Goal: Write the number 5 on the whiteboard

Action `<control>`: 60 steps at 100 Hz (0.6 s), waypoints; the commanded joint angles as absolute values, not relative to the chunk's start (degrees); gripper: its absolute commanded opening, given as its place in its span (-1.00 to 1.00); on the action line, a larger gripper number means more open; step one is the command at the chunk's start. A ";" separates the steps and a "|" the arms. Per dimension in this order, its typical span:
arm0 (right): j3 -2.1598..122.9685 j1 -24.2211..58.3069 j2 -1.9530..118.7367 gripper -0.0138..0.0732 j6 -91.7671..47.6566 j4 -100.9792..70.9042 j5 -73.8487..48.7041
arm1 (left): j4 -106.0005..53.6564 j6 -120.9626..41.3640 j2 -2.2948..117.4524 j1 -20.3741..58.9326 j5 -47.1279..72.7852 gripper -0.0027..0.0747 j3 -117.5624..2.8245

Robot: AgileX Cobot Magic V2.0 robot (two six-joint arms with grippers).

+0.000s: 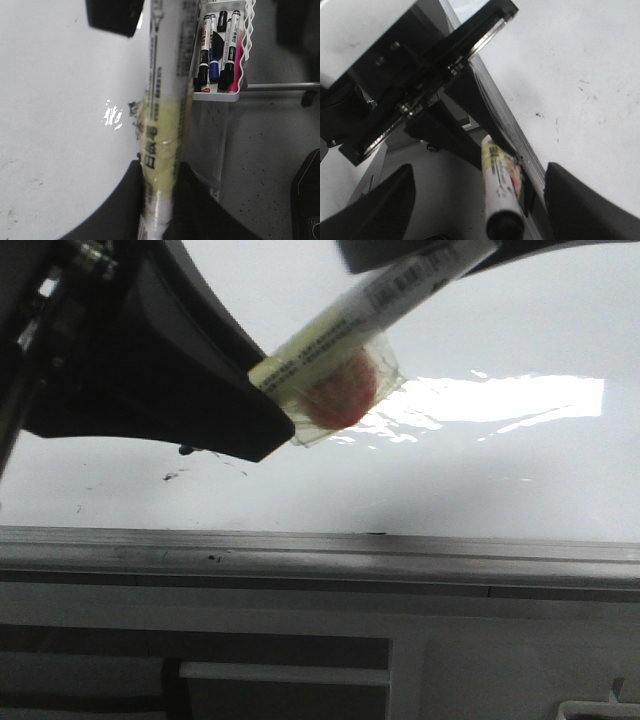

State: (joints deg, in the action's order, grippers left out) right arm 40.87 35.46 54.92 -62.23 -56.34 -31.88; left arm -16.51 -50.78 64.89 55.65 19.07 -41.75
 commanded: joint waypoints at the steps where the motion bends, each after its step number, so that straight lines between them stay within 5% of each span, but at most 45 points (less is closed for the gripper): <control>1: 43.16 37.74 56.80 0.43 -63.36 -59.27 -26.58 | -17.10 -50.69 63.64 56.09 15.78 -0.98 -43.71; 22: 43.26 40.10 61.68 0.25 -63.36 -59.27 -24.88 | -17.10 -50.69 63.64 56.09 15.68 -0.98 -43.71; 45: 43.38 40.55 62.89 -0.85 -63.36 -59.27 -25.00 | -17.10 -50.69 63.64 56.09 15.68 -0.98 -43.71; 60: 43.38 40.55 62.89 -0.83 -63.36 -59.27 -24.75 | -17.99 -50.69 63.64 56.09 15.68 -0.85 -43.71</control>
